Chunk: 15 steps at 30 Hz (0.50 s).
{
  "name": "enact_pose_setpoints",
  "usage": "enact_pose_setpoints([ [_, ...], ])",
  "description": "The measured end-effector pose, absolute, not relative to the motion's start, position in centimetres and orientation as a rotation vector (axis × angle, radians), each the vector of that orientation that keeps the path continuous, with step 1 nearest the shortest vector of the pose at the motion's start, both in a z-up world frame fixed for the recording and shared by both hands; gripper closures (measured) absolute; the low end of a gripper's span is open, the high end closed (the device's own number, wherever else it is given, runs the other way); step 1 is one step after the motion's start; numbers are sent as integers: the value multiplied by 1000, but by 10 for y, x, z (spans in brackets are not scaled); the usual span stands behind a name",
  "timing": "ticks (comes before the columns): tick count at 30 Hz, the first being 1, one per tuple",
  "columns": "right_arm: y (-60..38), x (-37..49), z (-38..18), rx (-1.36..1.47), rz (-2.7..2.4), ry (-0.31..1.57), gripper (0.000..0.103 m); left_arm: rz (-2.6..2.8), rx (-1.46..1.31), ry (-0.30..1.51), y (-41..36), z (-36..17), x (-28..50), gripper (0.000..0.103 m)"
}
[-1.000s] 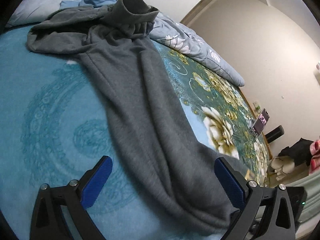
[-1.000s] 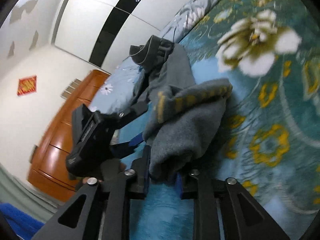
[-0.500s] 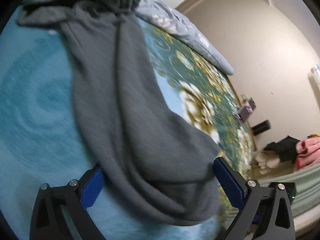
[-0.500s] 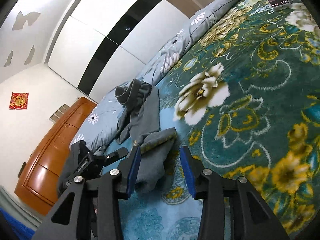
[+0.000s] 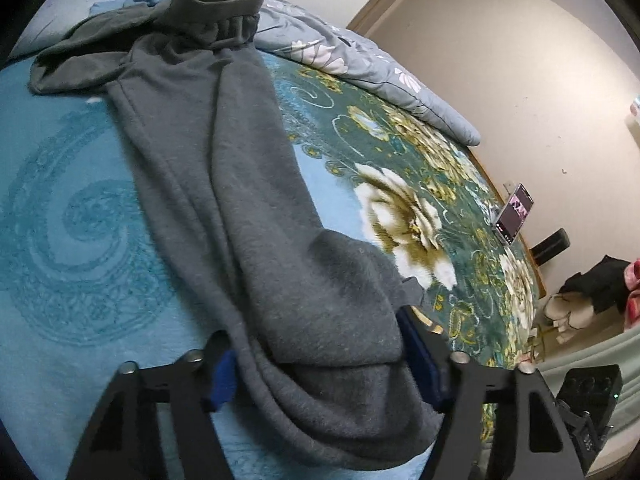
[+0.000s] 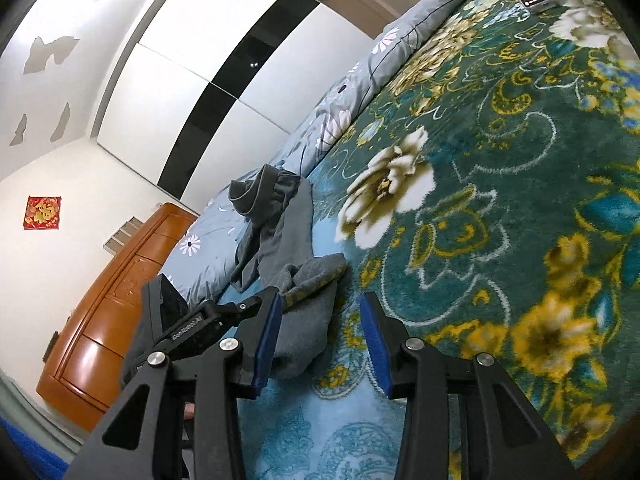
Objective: Fold clothes
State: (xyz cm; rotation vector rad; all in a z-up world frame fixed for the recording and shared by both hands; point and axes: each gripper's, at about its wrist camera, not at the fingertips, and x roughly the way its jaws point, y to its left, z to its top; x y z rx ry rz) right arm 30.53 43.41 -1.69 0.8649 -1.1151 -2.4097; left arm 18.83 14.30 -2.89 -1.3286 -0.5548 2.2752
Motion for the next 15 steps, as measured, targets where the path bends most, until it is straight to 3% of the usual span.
enact_pose_setpoints([
  [2, 435, 305, -17, 866, -2411, -1118, 61, 2283, -1325, -559, 138, -27, 189, 57],
  [5, 435, 306, -19, 876, -2412, -1120, 61, 2303, -1301, -552, 128, -19, 188, 70],
  [12, 430, 300, -23, 925, -2405, -1105, 61, 2585, -1209, -433, 54, 10, 200, 74],
  [15, 421, 292, -26, 953, -2383, -1097, 61, 2741, -1204, -478, -2, 15, 207, 75],
])
